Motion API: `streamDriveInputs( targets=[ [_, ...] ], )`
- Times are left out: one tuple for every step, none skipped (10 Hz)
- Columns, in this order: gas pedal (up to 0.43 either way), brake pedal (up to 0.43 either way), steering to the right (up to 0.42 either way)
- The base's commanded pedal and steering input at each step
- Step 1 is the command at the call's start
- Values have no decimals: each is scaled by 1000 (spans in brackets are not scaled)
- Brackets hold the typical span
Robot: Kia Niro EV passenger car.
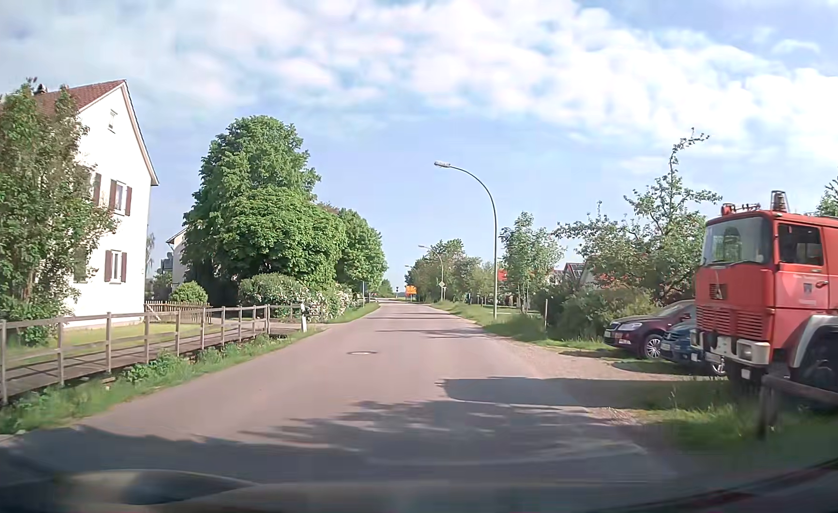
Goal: Follow the waypoints while adhering to traffic rules and regulations
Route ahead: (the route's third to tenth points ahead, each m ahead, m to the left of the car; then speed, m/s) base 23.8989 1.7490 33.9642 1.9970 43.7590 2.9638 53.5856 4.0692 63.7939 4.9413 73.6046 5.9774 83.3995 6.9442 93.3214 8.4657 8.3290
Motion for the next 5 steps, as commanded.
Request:
streamDriveInputs(
  targets=[
    [98, 0, -9],
    [98, 0, -9],
    [98, 0, -10],
    [98, 0, -11],
    [98, 0, -11]
  ],
)
